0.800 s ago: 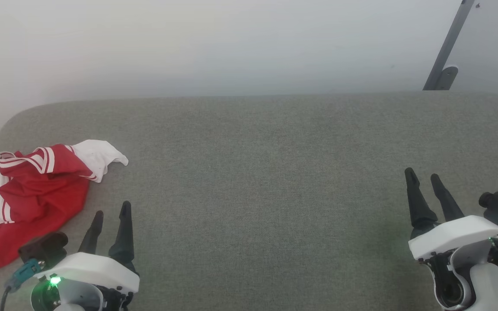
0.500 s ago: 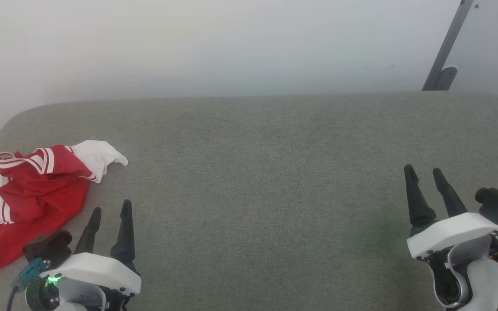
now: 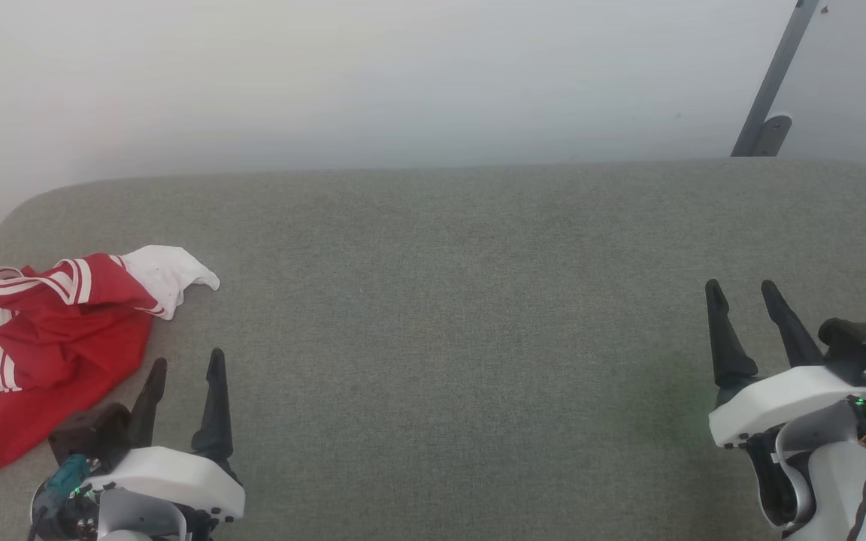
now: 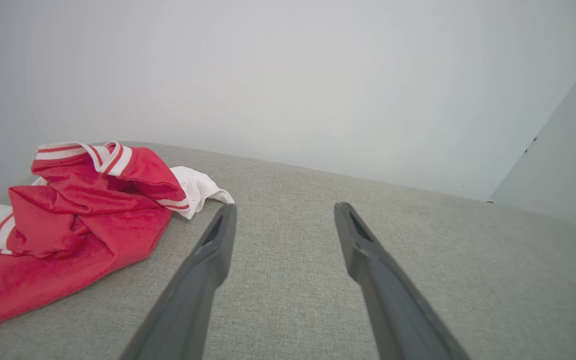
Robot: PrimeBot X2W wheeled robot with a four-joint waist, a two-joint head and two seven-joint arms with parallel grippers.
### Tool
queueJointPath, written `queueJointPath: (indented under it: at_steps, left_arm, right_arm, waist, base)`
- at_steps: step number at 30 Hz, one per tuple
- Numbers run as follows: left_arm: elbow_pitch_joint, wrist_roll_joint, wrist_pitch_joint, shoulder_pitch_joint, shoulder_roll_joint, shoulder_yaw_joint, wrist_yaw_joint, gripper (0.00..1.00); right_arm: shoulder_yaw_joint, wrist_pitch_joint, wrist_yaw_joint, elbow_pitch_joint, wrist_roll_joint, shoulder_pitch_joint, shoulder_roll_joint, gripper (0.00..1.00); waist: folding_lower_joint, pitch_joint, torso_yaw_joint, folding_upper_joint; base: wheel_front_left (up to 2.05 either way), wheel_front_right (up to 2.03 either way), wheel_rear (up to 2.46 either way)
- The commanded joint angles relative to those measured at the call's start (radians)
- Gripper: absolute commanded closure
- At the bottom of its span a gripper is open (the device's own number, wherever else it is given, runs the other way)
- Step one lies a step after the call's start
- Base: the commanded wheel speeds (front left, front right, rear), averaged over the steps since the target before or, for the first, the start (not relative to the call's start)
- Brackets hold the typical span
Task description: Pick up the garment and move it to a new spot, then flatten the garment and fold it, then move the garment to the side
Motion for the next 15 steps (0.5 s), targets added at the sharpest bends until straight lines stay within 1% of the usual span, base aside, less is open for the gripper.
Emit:
queueJointPath:
  at_steps: [1,15]
  left_arm:
    - [-0.008,0.036,-0.011,0.002,0.005,0.002,0.007,0.0]
    - [0.018,0.144,-0.044,0.009,-0.001,0.02,-0.014,0.0]
  right_arm:
    - [-0.003,-0.012,0.003,-0.001,-0.037,-0.018,-0.005,0.0]
    - [-0.019,-0.044,0.003,0.017,-0.164,-0.027,0.003,0.0]
  waist:
    - [0.0,0.0,0.0,-0.0001]
    - [0.0,-0.005,-0.002,-0.0001]
  base:
    - [0.0,0.0,0.0]
    - [0.0,0.0,0.0]
